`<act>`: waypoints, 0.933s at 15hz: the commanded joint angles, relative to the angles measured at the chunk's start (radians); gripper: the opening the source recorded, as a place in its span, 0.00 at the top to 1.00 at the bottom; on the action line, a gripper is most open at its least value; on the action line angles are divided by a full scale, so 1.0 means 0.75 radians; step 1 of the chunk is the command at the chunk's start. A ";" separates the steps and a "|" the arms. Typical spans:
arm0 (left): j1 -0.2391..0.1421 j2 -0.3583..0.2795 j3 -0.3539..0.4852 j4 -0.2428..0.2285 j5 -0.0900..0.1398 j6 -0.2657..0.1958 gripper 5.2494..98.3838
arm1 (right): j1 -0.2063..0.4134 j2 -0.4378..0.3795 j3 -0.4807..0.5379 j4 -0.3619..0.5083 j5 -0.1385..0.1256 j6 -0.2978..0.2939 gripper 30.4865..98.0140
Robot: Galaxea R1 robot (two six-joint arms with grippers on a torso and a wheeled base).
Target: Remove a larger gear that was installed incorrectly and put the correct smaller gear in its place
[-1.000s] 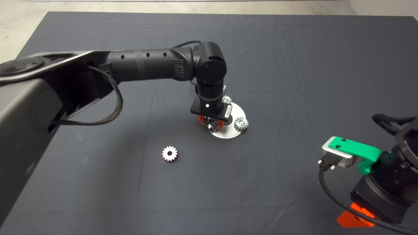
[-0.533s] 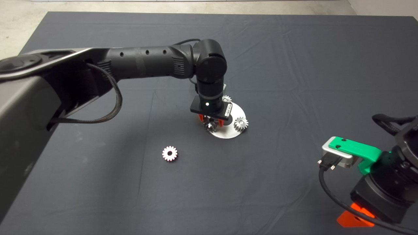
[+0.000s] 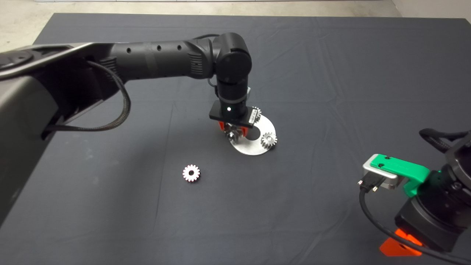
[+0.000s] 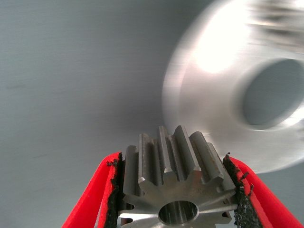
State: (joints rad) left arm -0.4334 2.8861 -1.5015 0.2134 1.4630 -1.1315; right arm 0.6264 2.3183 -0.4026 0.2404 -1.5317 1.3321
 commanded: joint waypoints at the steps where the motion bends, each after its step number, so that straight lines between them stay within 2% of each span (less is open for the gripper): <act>1: -0.049 -0.023 0.014 -0.045 0.015 0.005 0.56 | 0.028 -0.004 0.003 0.033 -0.113 0.005 0.02; 7: -0.053 -0.112 0.020 -0.041 0.022 0.022 0.56 | 0.028 -0.004 0.003 0.033 -0.113 0.005 0.02; 9: -0.050 -0.202 0.043 -0.041 0.019 0.042 0.56 | 0.028 -0.004 0.003 0.033 -0.113 0.007 0.02; 11: -0.050 -0.305 0.119 -0.033 0.013 0.044 0.56 | 0.028 -0.004 0.003 0.033 -0.113 0.007 0.02; 14: -0.038 -0.381 0.147 -0.027 0.013 0.046 0.56 | 0.028 -0.004 0.003 0.033 -0.113 0.005 0.02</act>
State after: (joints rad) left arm -0.4415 2.6512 -1.4354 0.2015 1.4604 -1.1083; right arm 0.6264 2.3187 -0.4026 0.2407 -1.5317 1.3321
